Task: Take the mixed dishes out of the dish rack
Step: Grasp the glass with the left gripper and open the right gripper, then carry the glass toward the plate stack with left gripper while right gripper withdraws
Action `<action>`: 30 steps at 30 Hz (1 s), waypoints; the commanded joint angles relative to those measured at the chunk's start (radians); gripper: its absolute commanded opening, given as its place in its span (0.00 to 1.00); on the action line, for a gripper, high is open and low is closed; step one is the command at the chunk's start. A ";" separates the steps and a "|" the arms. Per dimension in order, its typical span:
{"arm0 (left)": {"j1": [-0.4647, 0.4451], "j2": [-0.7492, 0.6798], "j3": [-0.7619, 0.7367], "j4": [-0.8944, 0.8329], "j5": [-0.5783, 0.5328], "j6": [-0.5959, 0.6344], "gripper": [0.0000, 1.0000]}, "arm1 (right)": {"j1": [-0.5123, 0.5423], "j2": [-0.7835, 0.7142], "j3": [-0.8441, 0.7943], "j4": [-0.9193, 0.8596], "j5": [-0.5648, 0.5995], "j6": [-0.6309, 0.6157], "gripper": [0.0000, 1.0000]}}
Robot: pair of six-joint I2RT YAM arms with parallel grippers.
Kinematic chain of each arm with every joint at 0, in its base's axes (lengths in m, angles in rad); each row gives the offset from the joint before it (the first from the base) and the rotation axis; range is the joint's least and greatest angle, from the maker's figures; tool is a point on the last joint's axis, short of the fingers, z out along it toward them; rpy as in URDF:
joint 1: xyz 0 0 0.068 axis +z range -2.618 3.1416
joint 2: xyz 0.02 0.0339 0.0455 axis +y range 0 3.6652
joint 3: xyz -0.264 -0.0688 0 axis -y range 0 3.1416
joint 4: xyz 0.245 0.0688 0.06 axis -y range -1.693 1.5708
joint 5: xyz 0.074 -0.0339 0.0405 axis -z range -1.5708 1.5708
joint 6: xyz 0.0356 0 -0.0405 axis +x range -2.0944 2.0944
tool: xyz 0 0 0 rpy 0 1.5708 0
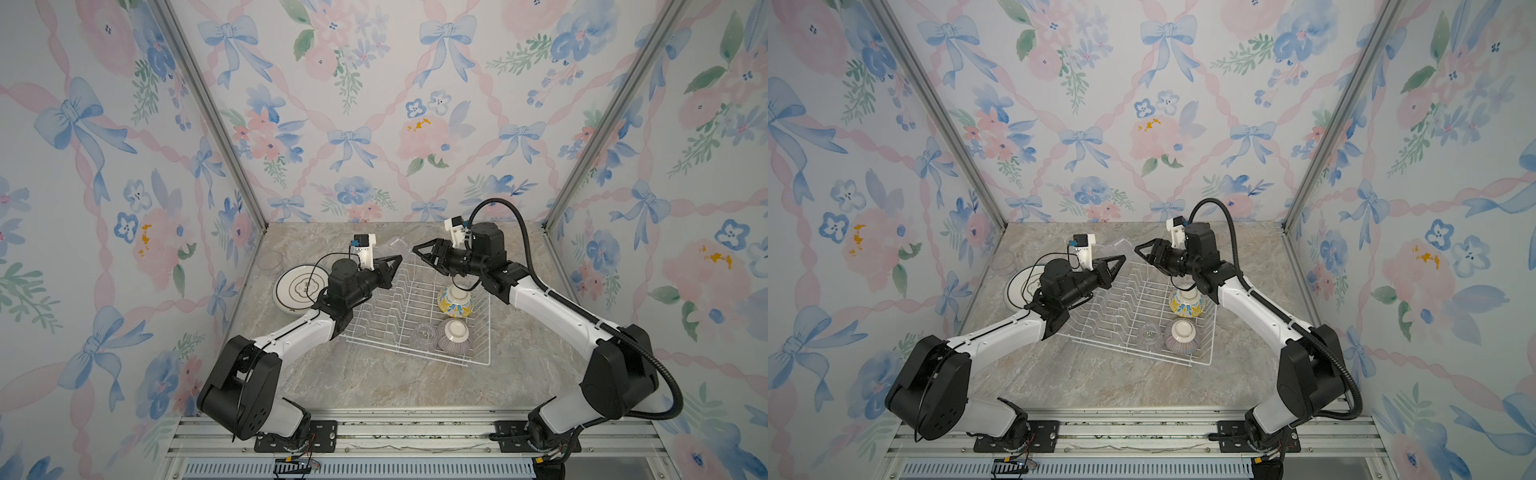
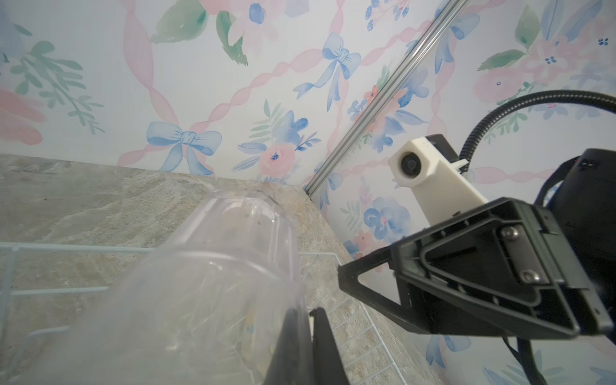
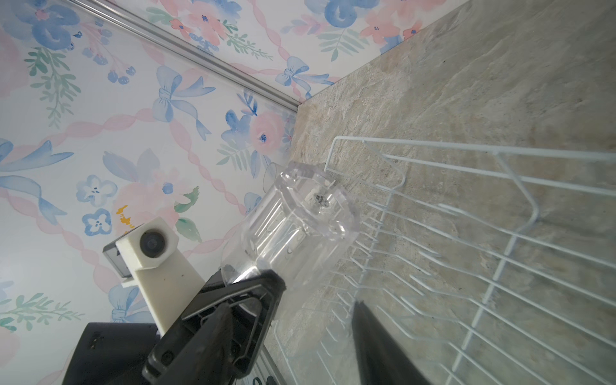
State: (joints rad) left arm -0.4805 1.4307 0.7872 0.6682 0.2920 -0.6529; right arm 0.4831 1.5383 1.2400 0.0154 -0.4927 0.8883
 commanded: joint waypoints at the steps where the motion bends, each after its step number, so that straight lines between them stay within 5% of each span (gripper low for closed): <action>1: 0.020 -0.041 0.012 -0.042 -0.020 0.045 0.00 | -0.007 -0.054 -0.014 -0.099 0.074 -0.101 0.63; 14: 0.124 -0.248 0.072 -0.590 -0.267 0.132 0.00 | -0.018 -0.167 -0.087 -0.242 0.289 -0.328 0.98; 23: 0.176 -0.413 0.069 -0.843 -0.431 0.182 0.00 | -0.017 -0.189 -0.144 -0.197 0.443 -0.365 0.97; 30: 0.251 -0.448 0.074 -0.995 -0.465 0.119 0.00 | -0.017 -0.159 -0.160 -0.130 0.432 -0.348 0.97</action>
State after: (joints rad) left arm -0.2588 1.0096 0.8345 -0.2424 -0.1276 -0.5095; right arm 0.4721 1.3663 1.0962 -0.1646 -0.0803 0.5488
